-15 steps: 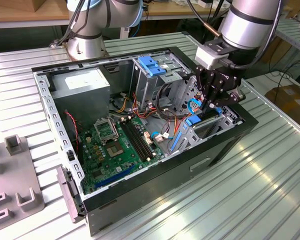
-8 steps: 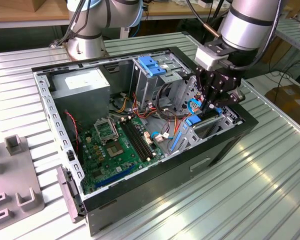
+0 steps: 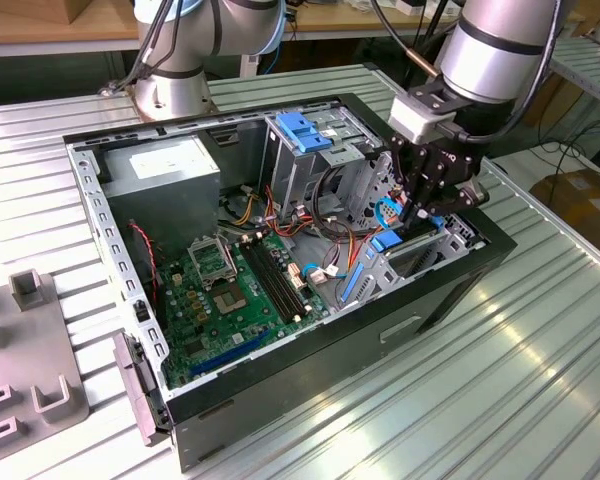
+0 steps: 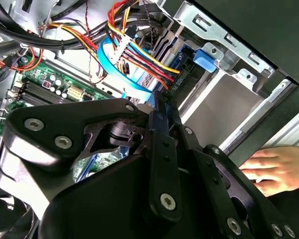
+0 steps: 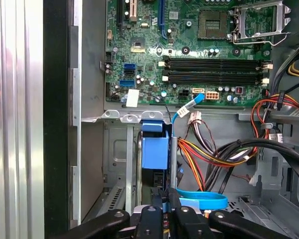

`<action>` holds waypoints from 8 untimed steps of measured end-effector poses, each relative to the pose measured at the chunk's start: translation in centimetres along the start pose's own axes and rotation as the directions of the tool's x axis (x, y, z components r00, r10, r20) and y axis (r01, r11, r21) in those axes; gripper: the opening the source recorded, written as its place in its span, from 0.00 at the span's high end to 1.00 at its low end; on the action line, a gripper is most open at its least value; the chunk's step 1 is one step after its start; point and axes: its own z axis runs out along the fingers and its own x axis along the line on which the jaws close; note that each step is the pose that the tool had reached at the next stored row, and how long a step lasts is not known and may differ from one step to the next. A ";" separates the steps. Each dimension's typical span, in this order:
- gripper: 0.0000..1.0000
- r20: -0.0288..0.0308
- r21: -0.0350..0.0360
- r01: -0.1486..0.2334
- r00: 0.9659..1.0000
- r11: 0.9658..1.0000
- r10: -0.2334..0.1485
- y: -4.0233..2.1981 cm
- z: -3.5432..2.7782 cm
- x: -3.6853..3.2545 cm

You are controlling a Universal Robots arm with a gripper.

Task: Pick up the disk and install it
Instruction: 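Insert the second disk wire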

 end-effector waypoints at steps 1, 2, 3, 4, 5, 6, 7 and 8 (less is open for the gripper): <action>0.84 0.000 0.000 0.000 1.000 1.000 0.000 0.00 0.07 0.00; 0.84 0.000 0.000 0.000 1.000 1.000 0.000 0.01 0.08 0.01; 0.84 0.000 0.000 0.000 1.000 1.000 0.000 0.00 0.09 0.01; 0.84 0.000 0.000 0.000 1.000 1.000 0.000 0.00 0.11 0.01; 0.84 0.000 0.000 0.000 1.000 1.000 0.000 0.01 0.11 0.01; 0.84 0.000 0.000 0.000 1.000 1.000 0.000 0.00 0.11 0.01; 0.83 0.001 0.000 0.000 1.000 1.000 0.000 0.00 0.13 0.00; 0.76 0.001 0.000 0.000 1.000 1.000 0.000 0.00 0.13 0.01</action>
